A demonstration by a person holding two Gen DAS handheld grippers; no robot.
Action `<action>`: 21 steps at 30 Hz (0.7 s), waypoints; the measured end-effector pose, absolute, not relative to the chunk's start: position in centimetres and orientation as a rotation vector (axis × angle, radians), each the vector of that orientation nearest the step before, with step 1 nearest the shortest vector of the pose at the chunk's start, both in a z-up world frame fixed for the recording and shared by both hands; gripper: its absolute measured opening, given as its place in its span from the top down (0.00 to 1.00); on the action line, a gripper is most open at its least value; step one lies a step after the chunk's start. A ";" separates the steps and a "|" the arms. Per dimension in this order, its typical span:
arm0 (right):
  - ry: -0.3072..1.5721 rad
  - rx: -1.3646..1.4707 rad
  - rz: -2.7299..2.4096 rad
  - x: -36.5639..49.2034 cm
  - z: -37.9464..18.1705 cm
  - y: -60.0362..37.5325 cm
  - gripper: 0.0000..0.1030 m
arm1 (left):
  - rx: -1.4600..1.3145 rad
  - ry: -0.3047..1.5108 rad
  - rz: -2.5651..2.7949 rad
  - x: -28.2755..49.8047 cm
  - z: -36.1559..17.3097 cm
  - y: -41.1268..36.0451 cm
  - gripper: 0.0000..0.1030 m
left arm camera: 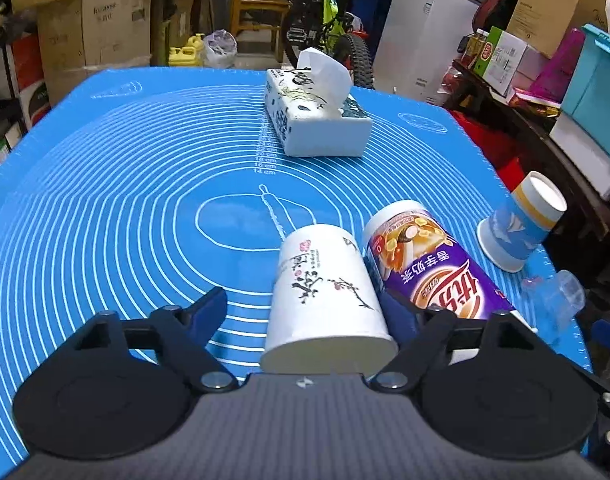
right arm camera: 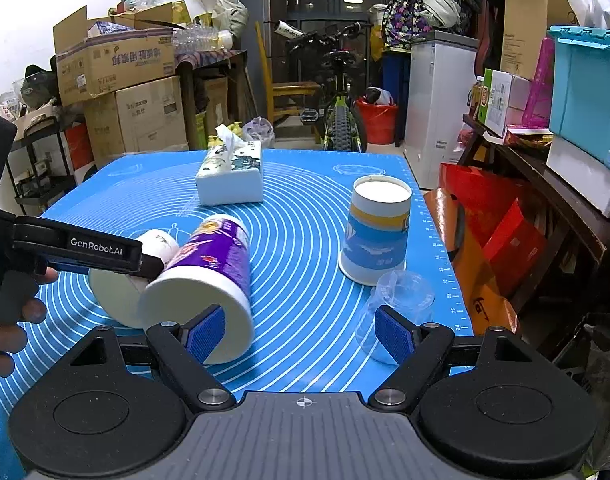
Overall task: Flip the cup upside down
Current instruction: 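Move the left gripper to the ink-painted white cup and close on it, then lift the ink-painted cup with the left gripper and pull it back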
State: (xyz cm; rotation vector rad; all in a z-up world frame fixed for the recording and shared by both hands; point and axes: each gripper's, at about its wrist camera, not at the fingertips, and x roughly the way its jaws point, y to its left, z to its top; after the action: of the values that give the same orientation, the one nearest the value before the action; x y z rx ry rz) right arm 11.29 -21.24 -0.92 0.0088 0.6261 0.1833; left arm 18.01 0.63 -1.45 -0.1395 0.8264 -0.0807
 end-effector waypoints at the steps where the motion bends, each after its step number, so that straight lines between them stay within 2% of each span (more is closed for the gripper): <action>1: 0.625 0.009 0.183 11.3 -0.9 -21.2 0.18 | -0.148 0.826 -0.092 17.9 -1.4 0.7 0.28; 3: 0.623 0.010 0.184 11.2 -0.8 -21.2 0.18 | -0.167 0.827 -0.117 17.8 -1.3 0.8 0.41; 4: 0.621 0.010 0.184 11.1 -0.7 -21.2 0.18 | -0.172 0.826 -0.125 17.7 -1.2 0.8 0.42; 11: 0.615 0.015 0.182 10.6 -0.4 -21.1 0.18 | -0.135 0.810 -0.125 16.9 -0.8 0.3 0.46; 21: 0.595 0.034 0.201 9.2 0.6 -21.3 0.18 | -0.149 0.813 -0.108 12.4 0.7 0.9 0.46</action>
State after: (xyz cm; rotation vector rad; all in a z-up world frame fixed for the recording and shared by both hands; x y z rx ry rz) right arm 9.23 -21.35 0.61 0.0341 0.5953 0.2007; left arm 12.39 0.86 0.68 -0.1491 0.8129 -0.1083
